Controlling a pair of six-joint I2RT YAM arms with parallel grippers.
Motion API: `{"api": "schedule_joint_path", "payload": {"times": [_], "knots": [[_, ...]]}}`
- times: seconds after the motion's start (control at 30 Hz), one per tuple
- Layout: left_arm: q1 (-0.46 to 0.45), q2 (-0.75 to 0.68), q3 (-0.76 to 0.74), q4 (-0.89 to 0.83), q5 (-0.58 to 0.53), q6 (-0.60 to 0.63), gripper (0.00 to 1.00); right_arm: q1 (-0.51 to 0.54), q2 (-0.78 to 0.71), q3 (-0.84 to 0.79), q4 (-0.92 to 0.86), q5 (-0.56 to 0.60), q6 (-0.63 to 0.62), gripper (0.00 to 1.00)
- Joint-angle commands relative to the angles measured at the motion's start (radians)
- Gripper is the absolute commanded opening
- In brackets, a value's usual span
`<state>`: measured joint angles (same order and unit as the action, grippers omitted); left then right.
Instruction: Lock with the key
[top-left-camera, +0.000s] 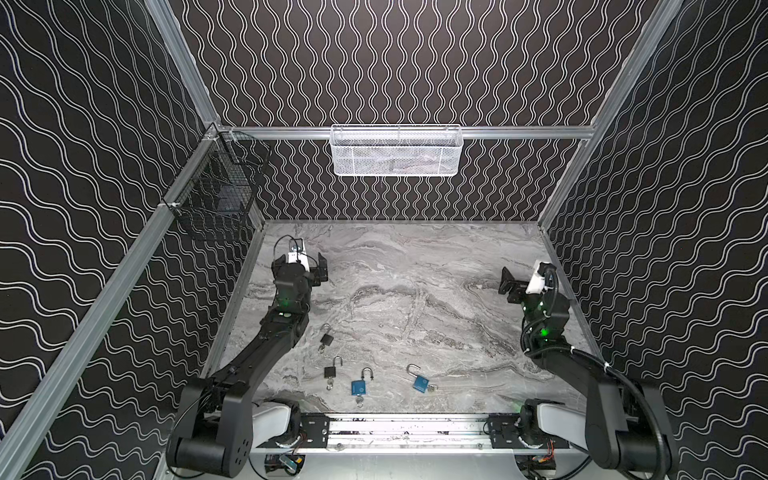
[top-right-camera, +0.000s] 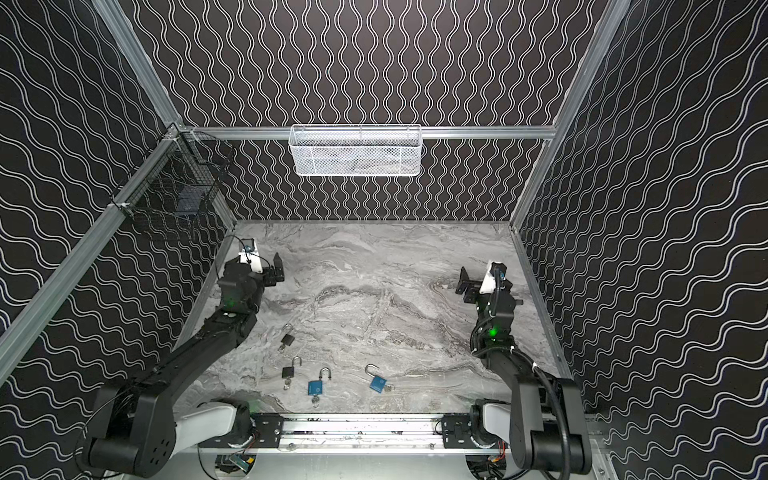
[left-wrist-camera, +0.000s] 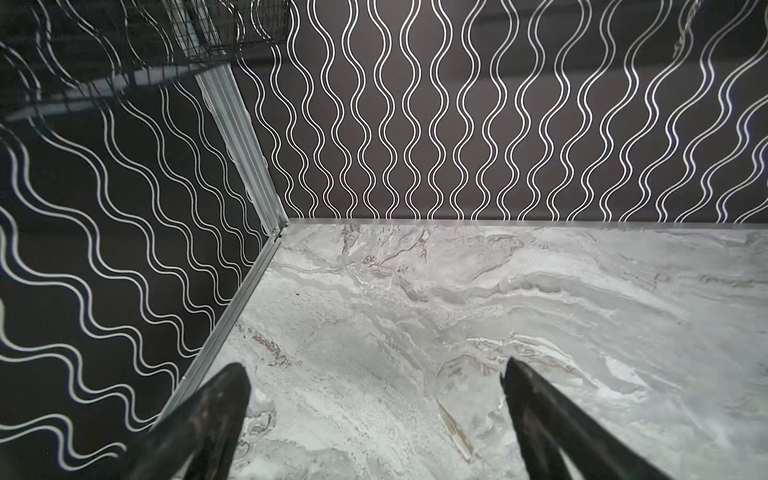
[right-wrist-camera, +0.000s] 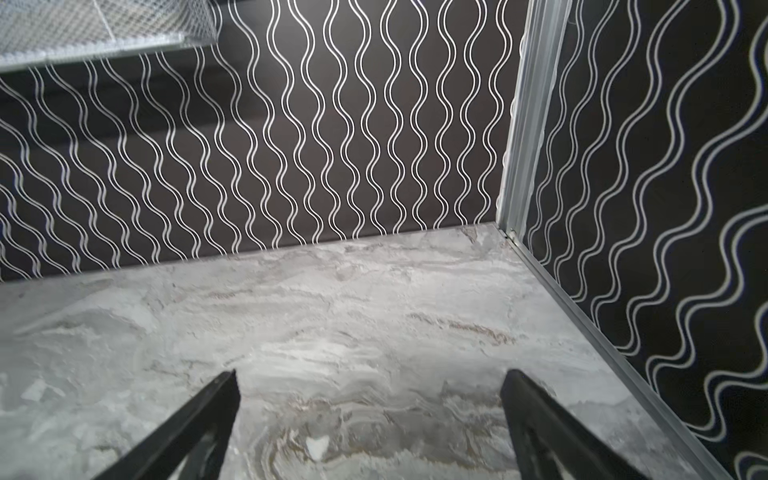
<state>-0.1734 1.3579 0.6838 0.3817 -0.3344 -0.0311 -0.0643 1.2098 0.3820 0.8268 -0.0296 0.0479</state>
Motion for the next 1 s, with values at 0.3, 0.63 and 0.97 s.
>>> {"api": "schedule_joint_path", "payload": {"times": [0.3, 0.63, 0.97], "knots": [[-0.102, -0.053, 0.144, -0.485, 0.023, -0.237, 0.99, 0.235, 0.091, 0.390, -0.719, -0.049, 0.081, 1.00], [-0.120, -0.129, 0.108, -0.729, 0.293, -0.505, 0.99, 0.388, 0.152, 0.479, -0.880, -0.039, 0.219, 1.00], [-0.200, -0.109, 0.076, -0.980, 0.366, -0.583, 0.99, 0.408, 0.195, 0.538, -1.030, -0.068, 0.270, 1.00]]}}
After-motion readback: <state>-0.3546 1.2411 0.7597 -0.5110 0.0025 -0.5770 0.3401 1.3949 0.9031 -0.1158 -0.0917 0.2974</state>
